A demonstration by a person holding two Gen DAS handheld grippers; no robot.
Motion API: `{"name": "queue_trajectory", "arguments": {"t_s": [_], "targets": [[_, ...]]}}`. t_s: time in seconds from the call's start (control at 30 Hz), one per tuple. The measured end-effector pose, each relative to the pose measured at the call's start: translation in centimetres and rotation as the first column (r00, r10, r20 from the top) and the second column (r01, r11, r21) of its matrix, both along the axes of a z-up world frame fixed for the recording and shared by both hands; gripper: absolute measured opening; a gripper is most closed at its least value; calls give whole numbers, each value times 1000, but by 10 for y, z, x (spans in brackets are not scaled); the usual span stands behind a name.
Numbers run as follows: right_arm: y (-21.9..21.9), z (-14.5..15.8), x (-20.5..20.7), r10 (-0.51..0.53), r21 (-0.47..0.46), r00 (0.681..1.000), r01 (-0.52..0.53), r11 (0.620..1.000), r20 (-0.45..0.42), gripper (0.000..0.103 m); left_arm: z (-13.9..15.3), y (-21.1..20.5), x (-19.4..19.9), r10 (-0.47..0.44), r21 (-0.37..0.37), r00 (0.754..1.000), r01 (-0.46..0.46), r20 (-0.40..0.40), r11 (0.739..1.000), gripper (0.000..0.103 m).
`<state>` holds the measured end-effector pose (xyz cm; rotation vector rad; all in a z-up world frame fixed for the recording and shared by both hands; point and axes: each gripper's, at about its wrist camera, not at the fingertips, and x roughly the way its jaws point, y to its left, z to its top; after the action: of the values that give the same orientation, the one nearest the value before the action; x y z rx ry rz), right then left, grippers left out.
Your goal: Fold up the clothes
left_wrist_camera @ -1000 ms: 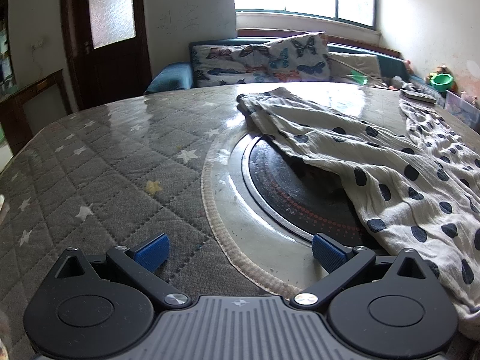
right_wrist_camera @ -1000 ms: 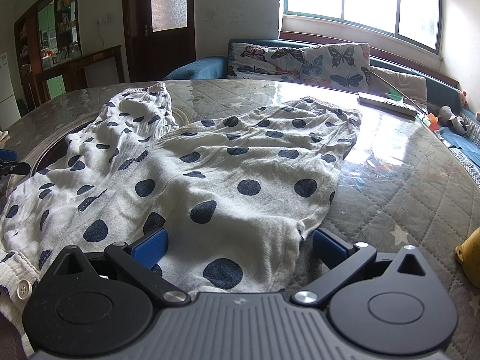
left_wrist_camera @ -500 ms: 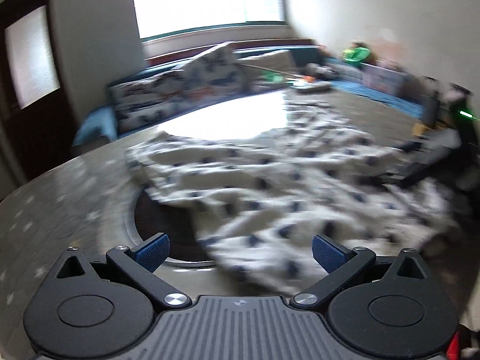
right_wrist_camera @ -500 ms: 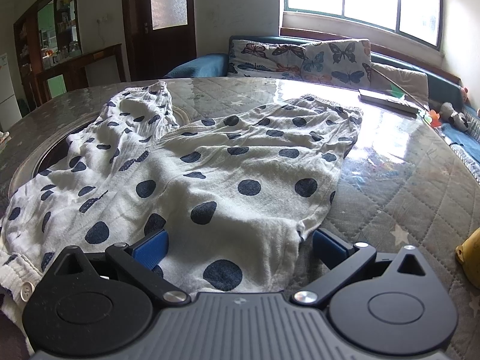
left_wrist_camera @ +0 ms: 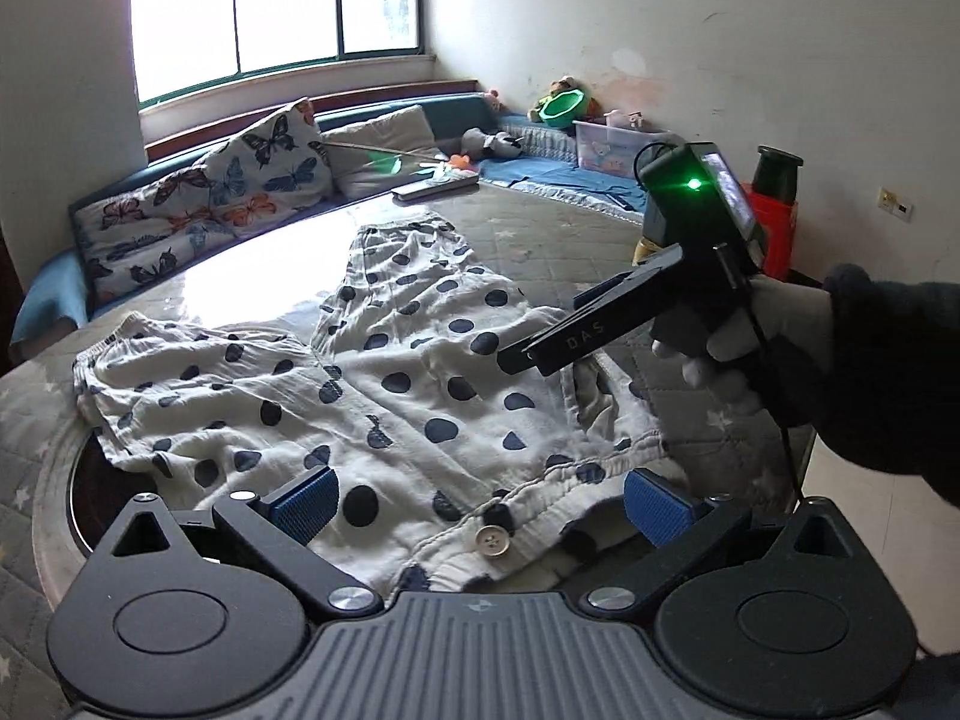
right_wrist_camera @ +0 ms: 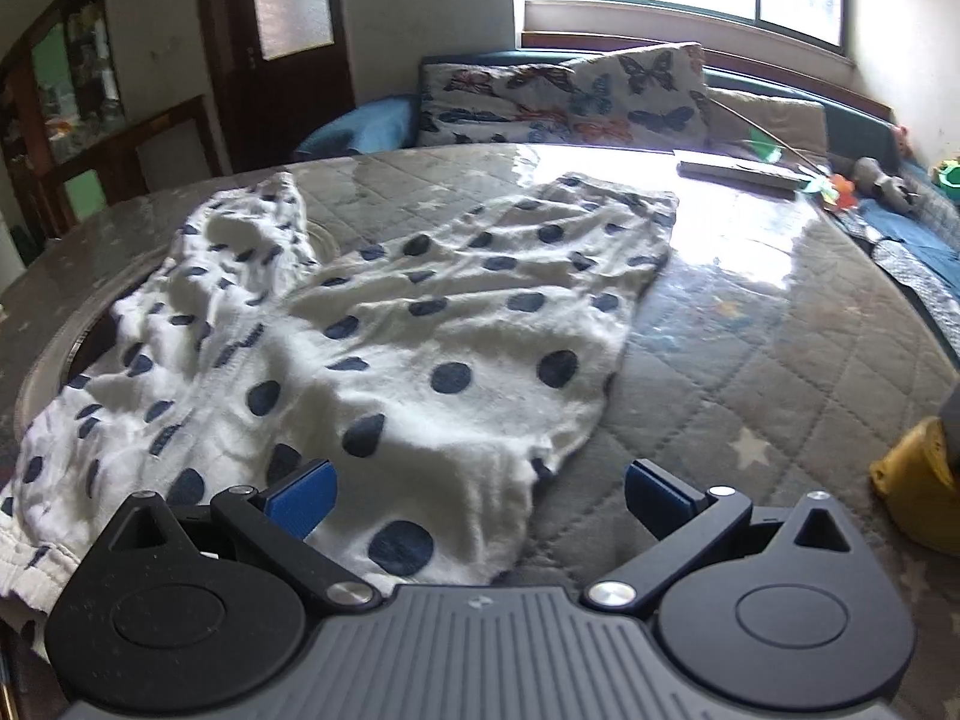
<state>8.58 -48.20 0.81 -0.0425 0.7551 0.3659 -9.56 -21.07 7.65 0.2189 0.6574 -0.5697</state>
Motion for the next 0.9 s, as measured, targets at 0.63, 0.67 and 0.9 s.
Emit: {"name": "queue_trajectory", "arguments": {"t_s": [0.63,0.67,0.9], "targets": [[-14,19,14,-26,-42,999,24,999,-47,103,-12,-73,0,-178,60,981,183,-76,981,99],[-16,19,16,-31,-38,998,29,999,-47,103,-14,-77,1,-190,64,978,195,-84,979,97],[-34,32,54,-89,-6,994,88,996,-63,98,-31,-103,7,-229,107,967,241,-114,965,72]]}}
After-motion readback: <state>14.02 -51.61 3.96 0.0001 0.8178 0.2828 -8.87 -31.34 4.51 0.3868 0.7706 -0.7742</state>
